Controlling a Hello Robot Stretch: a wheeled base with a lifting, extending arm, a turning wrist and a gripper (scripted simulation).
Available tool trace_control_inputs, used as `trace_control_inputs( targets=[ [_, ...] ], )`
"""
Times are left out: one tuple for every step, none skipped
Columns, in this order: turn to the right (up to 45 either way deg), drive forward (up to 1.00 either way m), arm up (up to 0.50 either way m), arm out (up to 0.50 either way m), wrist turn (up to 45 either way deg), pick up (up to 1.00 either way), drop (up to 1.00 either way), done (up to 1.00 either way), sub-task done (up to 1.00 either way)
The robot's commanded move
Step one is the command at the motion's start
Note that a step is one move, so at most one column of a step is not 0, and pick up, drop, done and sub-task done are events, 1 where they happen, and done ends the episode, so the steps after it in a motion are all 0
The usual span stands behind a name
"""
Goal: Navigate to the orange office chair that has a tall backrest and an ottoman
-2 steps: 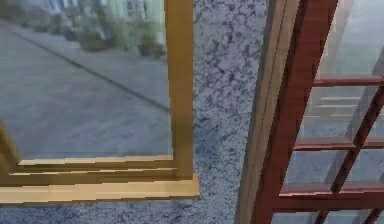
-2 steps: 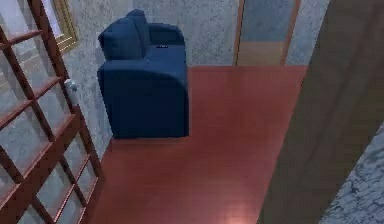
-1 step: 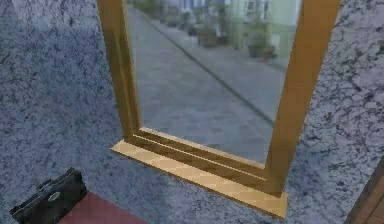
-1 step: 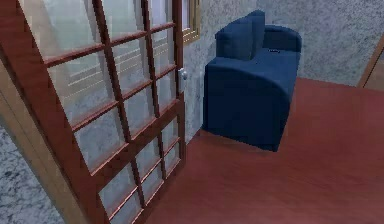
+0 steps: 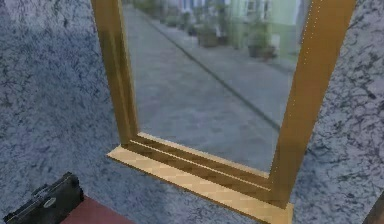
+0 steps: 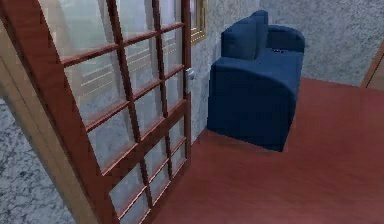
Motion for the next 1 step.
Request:
trace_control_inputs(
  targets=[
    [45.0, 0.0, 0.0, 0.0, 0.0, 0.0, 0.0, 0.0, 0.0]
  ],
)
